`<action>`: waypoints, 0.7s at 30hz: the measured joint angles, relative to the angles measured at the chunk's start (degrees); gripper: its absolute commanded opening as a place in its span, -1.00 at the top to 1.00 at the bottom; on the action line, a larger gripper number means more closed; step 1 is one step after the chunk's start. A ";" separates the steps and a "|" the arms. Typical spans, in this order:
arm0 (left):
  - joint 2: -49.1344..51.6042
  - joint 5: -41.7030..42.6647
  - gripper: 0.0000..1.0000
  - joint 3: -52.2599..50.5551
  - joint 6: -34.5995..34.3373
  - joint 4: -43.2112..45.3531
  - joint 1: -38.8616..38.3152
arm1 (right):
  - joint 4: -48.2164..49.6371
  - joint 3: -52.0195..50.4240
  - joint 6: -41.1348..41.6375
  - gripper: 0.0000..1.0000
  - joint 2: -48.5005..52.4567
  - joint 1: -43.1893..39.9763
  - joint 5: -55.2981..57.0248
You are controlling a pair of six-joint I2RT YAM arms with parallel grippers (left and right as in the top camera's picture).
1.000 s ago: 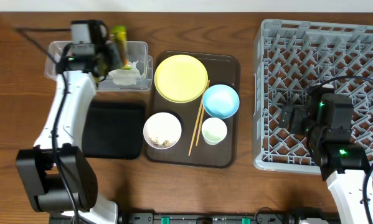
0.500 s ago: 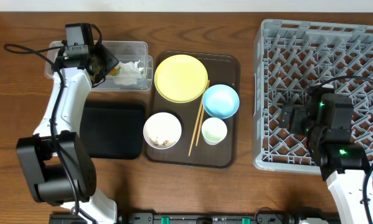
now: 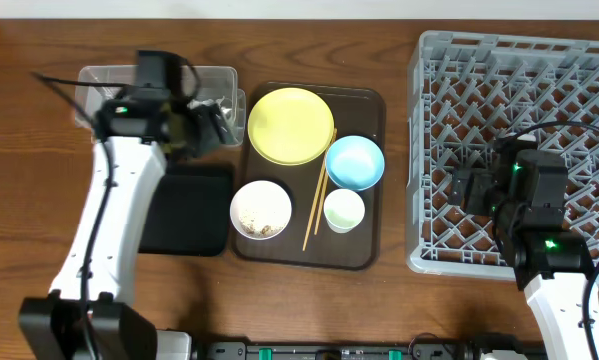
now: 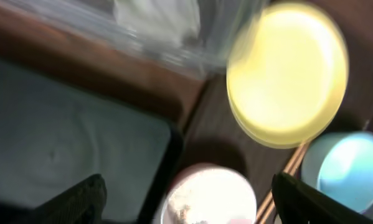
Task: Sort waste into correct bins and load items into the dishwasher rack
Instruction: 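Carry the wrapper with the left gripper and release it into the clear bin, then reach the left gripper to the white rice bowl and grip its rim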
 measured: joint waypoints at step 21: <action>10.80 -2.78 -0.38 -6.91 2.29 5.01 -24.37 | -0.04 0.02 0.00 -0.99 0.00 0.02 -0.13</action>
